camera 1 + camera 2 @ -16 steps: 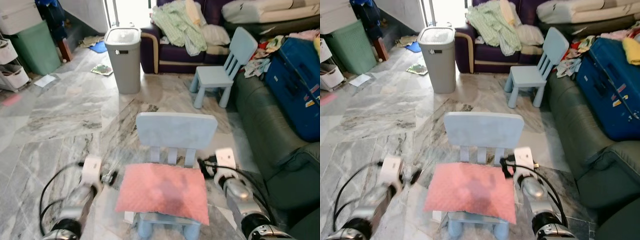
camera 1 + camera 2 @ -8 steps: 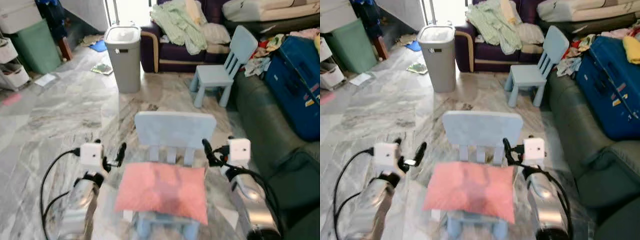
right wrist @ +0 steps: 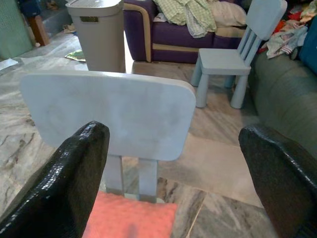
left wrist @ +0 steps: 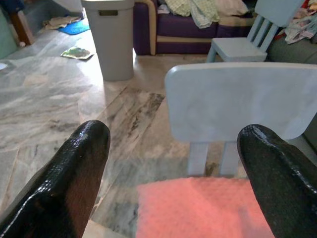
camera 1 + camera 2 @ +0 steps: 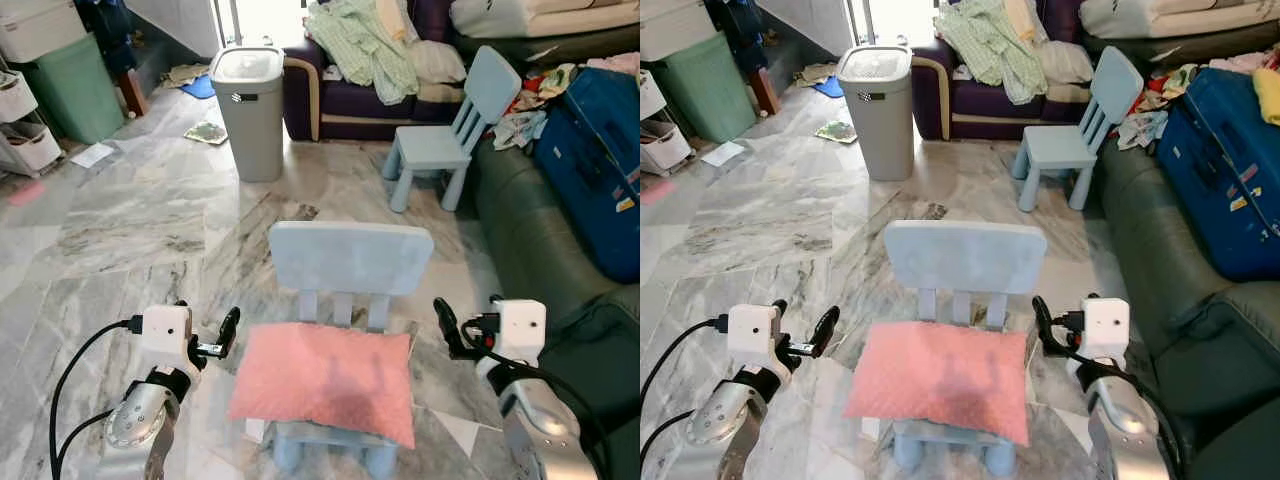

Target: Move the pillow to the sofa

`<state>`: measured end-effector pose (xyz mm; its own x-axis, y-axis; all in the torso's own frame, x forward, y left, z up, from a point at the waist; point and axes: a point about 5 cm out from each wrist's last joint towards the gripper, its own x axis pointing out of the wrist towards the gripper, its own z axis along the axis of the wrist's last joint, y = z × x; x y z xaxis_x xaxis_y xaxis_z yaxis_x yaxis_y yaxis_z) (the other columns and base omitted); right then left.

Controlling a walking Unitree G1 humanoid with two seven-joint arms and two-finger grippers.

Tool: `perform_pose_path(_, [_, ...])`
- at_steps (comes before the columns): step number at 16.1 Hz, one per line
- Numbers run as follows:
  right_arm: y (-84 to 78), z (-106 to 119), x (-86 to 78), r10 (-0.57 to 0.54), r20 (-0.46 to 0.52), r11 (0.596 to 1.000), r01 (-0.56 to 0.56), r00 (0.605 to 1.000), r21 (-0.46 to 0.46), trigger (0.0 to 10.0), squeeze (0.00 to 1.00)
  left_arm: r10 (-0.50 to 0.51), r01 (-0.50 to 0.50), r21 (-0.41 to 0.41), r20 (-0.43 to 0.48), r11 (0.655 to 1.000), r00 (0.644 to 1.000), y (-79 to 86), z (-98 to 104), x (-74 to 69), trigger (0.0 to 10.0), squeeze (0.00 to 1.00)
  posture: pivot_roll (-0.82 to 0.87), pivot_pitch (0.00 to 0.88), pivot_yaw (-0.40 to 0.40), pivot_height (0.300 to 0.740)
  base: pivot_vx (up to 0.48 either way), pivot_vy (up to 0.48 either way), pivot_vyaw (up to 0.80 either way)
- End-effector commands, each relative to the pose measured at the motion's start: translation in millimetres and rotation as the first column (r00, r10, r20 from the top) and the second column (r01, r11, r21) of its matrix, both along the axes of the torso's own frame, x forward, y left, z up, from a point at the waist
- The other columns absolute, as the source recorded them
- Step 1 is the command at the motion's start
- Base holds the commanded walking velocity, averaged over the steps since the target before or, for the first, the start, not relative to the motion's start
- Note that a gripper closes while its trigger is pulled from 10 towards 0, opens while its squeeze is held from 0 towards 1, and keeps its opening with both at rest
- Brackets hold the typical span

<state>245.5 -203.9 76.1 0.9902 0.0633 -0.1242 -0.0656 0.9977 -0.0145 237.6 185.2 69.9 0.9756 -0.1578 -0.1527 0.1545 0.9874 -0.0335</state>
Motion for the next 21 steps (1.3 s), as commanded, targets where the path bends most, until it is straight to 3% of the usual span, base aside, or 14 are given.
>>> perform_pose_path(1, [3.8, 4.8, -2.3, 0.012, -0.003, 1.000, -0.012, 1.000, 0.009, 10.0, 0.00, 0.001, -0.001, 0.003, -0.010, 1.000, 1.000, 1.1, 2.3, -1.9, 10.0, 0.00, -0.01, 0.052, 0.022, 0.740, 0.000, 0.000, 0.00])
perform_pose_path(11, [15.6, 10.8, -1.9, 0.056, -0.032, 0.998, -0.056, 0.998, 0.016, 10.0, 0.00, 0.007, -0.007, -0.005, -0.046, 1.000, 0.999, 1.6, 2.9, -4.7, 10.0, 0.00, -0.01, 0.077, 0.014, 0.736, 0.000, 0.000, 0.00])
perform_pose_path(21, [21.3, 6.6, -23.3, 0.098, -0.095, 0.995, -0.097, 0.991, 0.020, 10.0, 0.00, 0.015, -0.014, 0.004, -0.114, 1.000, 0.993, 5.1, -2.2, -31.3, 10.0, 0.00, 0.00, 0.174, 0.000, 0.623, 0.000, 0.000, 0.00])
